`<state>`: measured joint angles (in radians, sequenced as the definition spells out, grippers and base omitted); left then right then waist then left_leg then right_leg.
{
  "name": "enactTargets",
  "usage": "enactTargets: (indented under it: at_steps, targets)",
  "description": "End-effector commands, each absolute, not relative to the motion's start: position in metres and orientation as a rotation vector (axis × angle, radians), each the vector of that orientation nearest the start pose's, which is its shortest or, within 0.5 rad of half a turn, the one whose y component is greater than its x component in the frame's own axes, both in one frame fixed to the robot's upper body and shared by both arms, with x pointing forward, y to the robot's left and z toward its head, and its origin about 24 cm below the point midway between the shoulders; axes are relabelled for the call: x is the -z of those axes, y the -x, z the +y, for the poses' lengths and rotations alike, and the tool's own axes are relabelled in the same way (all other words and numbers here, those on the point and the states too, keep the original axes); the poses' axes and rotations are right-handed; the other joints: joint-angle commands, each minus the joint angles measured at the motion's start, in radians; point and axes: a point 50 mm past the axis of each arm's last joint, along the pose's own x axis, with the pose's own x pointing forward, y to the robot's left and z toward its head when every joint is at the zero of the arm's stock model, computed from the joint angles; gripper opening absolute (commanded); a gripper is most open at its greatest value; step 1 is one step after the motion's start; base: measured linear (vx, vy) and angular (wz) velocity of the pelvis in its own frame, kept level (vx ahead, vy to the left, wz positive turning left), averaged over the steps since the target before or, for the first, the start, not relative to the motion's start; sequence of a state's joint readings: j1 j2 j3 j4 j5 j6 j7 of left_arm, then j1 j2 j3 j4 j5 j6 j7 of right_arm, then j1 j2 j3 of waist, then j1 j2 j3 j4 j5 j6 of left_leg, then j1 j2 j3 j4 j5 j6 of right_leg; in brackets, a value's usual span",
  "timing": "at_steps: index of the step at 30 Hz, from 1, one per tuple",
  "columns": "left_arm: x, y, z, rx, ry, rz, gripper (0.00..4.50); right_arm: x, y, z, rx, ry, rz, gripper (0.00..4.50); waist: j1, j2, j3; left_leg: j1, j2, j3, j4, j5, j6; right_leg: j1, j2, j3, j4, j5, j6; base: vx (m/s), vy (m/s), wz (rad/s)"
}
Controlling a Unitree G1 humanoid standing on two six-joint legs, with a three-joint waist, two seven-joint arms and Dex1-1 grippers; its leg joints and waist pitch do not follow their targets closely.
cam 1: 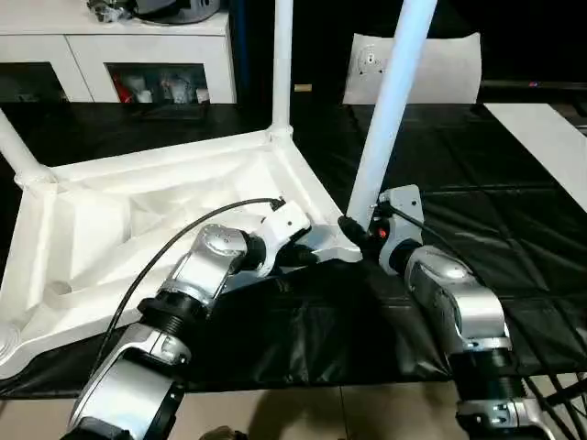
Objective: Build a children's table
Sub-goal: Rotate leg to tighten
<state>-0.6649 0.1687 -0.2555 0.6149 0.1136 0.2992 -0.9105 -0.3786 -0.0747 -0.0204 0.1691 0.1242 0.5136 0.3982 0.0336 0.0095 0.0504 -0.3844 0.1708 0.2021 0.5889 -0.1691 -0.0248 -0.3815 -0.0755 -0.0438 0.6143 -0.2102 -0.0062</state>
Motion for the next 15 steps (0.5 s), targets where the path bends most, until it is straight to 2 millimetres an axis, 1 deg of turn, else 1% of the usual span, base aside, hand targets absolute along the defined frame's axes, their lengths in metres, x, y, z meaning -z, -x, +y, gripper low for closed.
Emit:
enactTargets:
  at_steps: [1, 3, 4, 5, 6, 7, 8, 9, 10, 12, 14, 15]
  targets:
    - [-0.066, -0.336, 0.069, 1.095, -0.341, 0.357, 0.0, -0.053, -0.294, -0.077, -0.741, -0.177, 0.341, 3.02, 0.006, 0.003, -0.059, 0.025, 0.062, -0.037, -0.077, -0.259, -0.005, 0.027, -0.076, 0.045, -0.084, -0.15, -0.213, 0.0, 0.0, 0.0]
    - [-0.067, -0.334, 0.076, 1.124, -0.358, 0.336, 0.0, -0.053, -0.292, -0.089, -0.736, -0.157, 0.312, 3.09, 0.009, 0.002, -0.061, 0.025, 0.062, -0.037, -0.076, -0.248, 0.003, 0.031, -0.078, 0.046, -0.083, -0.142, -0.213, 0.0, 0.0, 0.0]
    - [-0.067, -0.333, 0.08, 1.149, -0.367, 0.329, 0.0, -0.054, -0.291, -0.096, -0.751, -0.142, 0.284, 3.15, 0.01, 0.002, -0.063, 0.022, 0.062, -0.037, -0.075, -0.231, 0.012, 0.034, -0.079, 0.046, -0.082, -0.121, -0.213, 0.0, 0.0, 0.0]
    - [-0.067, -0.333, 0.081, 1.153, -0.369, 0.327, 0.0, -0.055, -0.291, -0.097, -0.753, -0.139, 0.28, 3.31, 0.011, 0.001, -0.062, 0.023, 0.063, -0.035, -0.073, -0.219, 0.019, 0.034, -0.078, 0.046, -0.08, -0.098, -0.219, 0.0, 0.0, 0.0]
    - [-0.068, -0.333, 0.083, 1.159, -0.373, 0.328, 0.0, -0.055, -0.291, -0.101, -0.754, -0.13, 0.276, 3.31, 0.01, -0.001, -0.062, 0.021, 0.062, -0.034, -0.073, -0.214, 0.024, 0.034, -0.078, 0.045, -0.079, -0.092, -0.222, 0.0, 0.0, 0.0]
    - [-0.068, -0.332, 0.084, 1.181, -0.38, 0.316, 0.0, -0.055, -0.291, -0.105, -0.753, -0.112, 0.269, 3.54, 0.011, -0.001, -0.062, 0.021, 0.061, -0.034, -0.072, -0.202, 0.028, 0.037, -0.078, 0.044, -0.078, -0.089, -0.227, 0.0, 0.0, 0.0]
    - [-0.068, -0.33, 0.087, 1.209, -0.382, 0.319, 0.0, -0.056, -0.291, -0.112, -0.766, -0.089, 0.252, 3.57, 0.011, 0.0, -0.061, 0.021, 0.061, -0.034, -0.072, -0.202, 0.031, 0.036, -0.078, 0.044, -0.079, -0.093, -0.227, 0.0, 0.0, 0.0]
    - [-0.069, -0.328, 0.09, 1.26, -0.394, 0.301, 0.0, -0.058, -0.292, -0.119, -0.78, -0.06, 0.234, 3.57, 0.011, -0.003, -0.061, 0.019, 0.06, -0.034, -0.071, -0.2, 0.034, 0.038, -0.078, 0.044, -0.079, -0.099, -0.227, 0.0, 0.0, 0.0]
    - [-0.069, -0.325, 0.093, 1.31, -0.401, 0.289, 0.0, -0.06, -0.293, -0.126, -0.804, -0.03, 0.214, 3.71, 0.013, -0.002, -0.062, 0.019, 0.062, -0.035, -0.07, -0.197, 0.037, 0.04, -0.08, 0.043, -0.079, -0.102, -0.226, 0.0, 0.0, 0.0]
    - [-0.068, -0.322, 0.096, 1.345, -0.411, 0.308, 0.0, -0.063, -0.292, -0.131, -0.851, -0.005, 0.201, 3.96, 0.011, -0.001, -0.063, 0.019, 0.063, -0.033, -0.069, -0.189, 0.044, 0.038, -0.078, 0.043, -0.075, -0.082, -0.236, 0.0, 0.0, 0.0]
    - [-0.066, -0.318, 0.101, 1.413, -0.446, 0.32, 0.0, -0.066, -0.29, -0.139, -0.926, 0.016, 0.185, 3.96, 0.015, 0.002, -0.064, 0.021, 0.064, -0.032, -0.066, -0.18, 0.054, 0.037, -0.077, 0.043, -0.072, -0.058, -0.248, 0.0, 0.0, 0.0]
    - [-0.066, -0.317, 0.102, 1.429, -0.452, 0.323, 0.0, -0.067, -0.289, -0.141, -0.945, 0.018, 0.182, 3.96, 0.016, 0.001, -0.063, 0.021, 0.065, -0.031, -0.067, -0.178, 0.062, 0.037, -0.077, 0.043, -0.071, -0.046, -0.254, 0.0, 0.0, 0.0]
